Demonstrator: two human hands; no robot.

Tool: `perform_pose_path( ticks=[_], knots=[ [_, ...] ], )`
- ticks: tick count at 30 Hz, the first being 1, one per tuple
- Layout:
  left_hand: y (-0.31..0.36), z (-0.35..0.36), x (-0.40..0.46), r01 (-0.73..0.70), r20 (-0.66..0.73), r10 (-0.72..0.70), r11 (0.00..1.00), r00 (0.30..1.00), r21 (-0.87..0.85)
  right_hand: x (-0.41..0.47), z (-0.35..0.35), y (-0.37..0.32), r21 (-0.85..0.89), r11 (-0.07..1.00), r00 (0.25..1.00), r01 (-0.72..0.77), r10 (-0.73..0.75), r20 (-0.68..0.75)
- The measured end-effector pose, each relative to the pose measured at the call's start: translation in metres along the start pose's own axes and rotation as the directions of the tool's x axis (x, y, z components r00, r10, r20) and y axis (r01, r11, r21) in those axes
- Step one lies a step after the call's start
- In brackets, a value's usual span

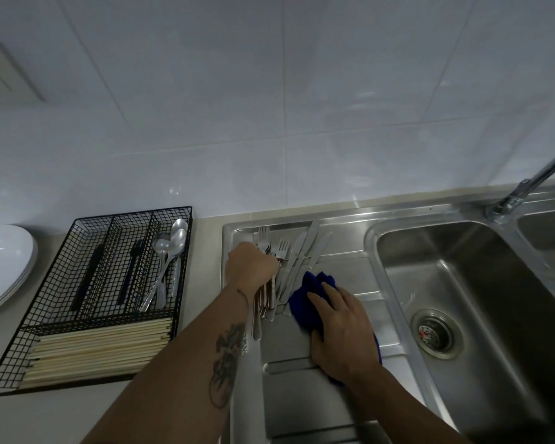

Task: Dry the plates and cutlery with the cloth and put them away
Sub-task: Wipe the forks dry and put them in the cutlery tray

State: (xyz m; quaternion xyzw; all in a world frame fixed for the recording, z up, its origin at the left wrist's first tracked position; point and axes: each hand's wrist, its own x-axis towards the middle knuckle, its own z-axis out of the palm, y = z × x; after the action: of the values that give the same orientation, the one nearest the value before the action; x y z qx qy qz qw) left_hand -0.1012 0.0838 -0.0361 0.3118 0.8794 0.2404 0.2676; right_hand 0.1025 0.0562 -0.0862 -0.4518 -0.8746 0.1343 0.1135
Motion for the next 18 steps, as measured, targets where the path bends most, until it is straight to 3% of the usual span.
perform_pose_path(
  ticks=[13, 18],
  knots=[
    [-0.010, -0.026, -0.010, 0.120, 0.011, -0.120, 0.983, 0.993, -0.141, -0.003, -0.006, -0.002, 0.036, 0.999, 1.000, 0.024, -0.024, 0.007],
    [-0.022, -0.042, -0.050, 0.051, 0.141, -0.022, 0.977, 0.990, -0.207, -0.017, -0.021, -0.002, 0.083, 0.996, 0.999, 0.038, -0.040, 0.028]
  ],
)
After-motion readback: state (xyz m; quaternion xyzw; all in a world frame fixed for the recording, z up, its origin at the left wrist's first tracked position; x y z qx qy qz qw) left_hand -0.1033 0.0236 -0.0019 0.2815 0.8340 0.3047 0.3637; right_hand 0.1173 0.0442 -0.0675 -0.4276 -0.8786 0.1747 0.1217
